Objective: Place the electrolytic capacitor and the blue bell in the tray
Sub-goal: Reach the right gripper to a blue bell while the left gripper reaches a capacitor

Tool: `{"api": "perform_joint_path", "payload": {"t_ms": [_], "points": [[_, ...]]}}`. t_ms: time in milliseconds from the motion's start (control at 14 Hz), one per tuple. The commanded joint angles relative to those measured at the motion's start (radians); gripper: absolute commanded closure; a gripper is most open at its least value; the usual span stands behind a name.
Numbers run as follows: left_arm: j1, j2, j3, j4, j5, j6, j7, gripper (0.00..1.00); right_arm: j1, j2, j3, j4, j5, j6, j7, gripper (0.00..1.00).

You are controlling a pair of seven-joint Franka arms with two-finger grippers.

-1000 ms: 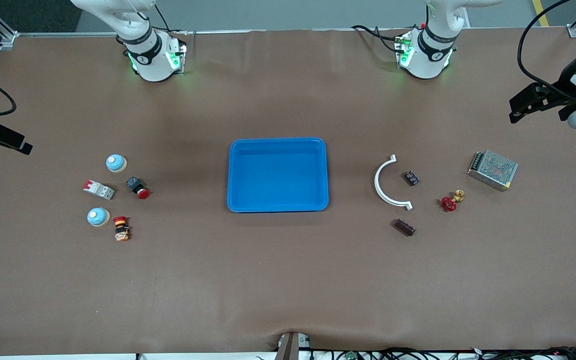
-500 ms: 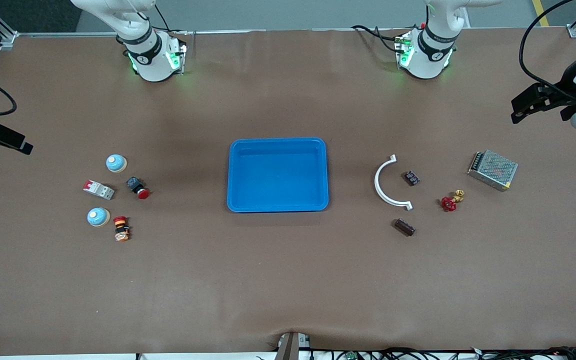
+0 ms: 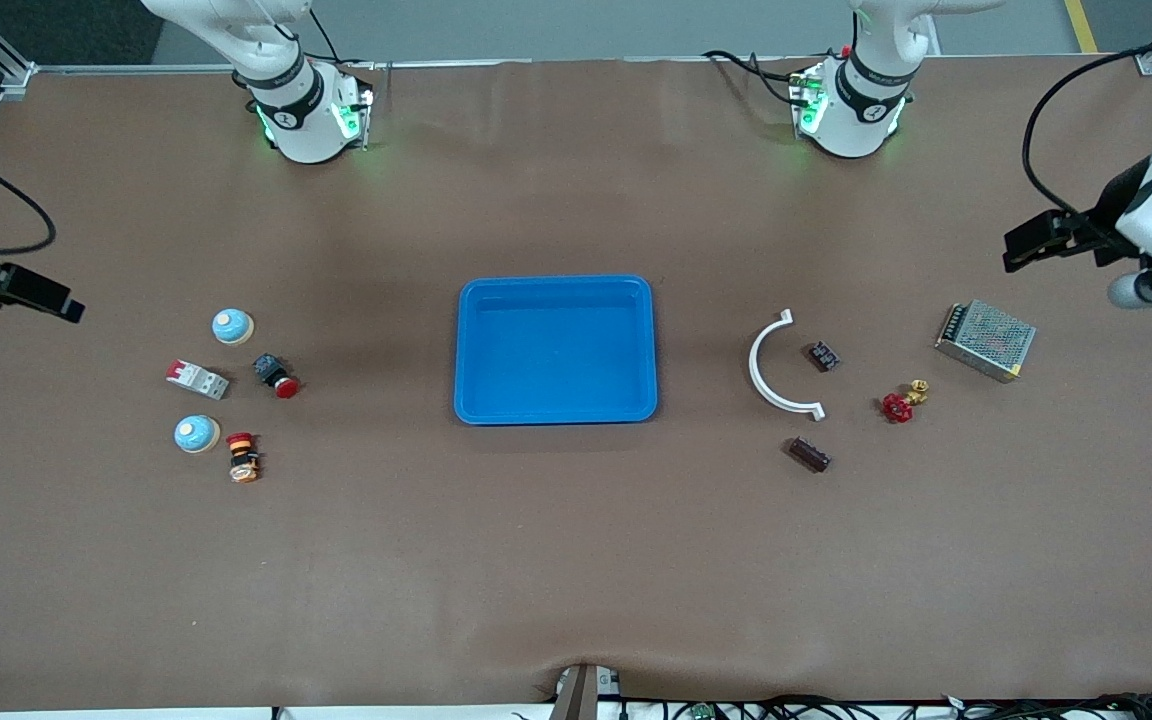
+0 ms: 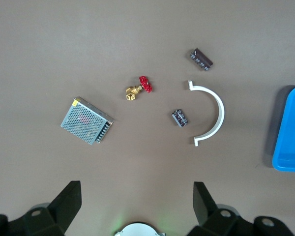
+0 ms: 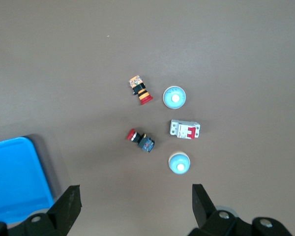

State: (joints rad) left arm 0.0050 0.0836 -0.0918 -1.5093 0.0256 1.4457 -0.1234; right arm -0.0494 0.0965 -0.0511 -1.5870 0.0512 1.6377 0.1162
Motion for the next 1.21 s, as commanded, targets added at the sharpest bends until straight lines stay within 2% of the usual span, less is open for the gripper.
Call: {"api": "perform_joint_path", "payload": {"t_ms": [0,429,571,714,1000,1143], "points": [[0.000,-0.005,-0.008,-0.075,-0.016,0.039,-0.004,0.00,-0.026,-0.032,0.008,-0.129,-0.017,0.094,0.008,0.00],[-0.005,-0.027,-0.012,-0.275,-0.018,0.168,-0.009,0.00,-0.075,0.034,0.008,-0.346,-0.022,0.421,0.008,0.00],[-0.005,-0.028,-0.023,-0.343,-0.019,0.228,-0.034,0.00,-0.073,0.087,0.008,-0.347,-0.034,0.452,0.005,0.00],[-0.007,-0.031,-0.032,-0.406,-0.021,0.298,-0.074,0.00,-0.064,0.144,0.008,-0.350,-0.086,0.497,0.006,0.00],[-0.007,-0.028,-0.040,-0.546,-0.029,0.442,-0.102,0.00,-0.064,0.247,0.008,-0.358,-0.097,0.594,-0.003,0.00],[-0.007,-0.022,-0.045,-0.586,-0.032,0.472,-0.104,0.00,-0.067,0.294,0.008,-0.360,-0.099,0.654,-0.004,0.00]]}}
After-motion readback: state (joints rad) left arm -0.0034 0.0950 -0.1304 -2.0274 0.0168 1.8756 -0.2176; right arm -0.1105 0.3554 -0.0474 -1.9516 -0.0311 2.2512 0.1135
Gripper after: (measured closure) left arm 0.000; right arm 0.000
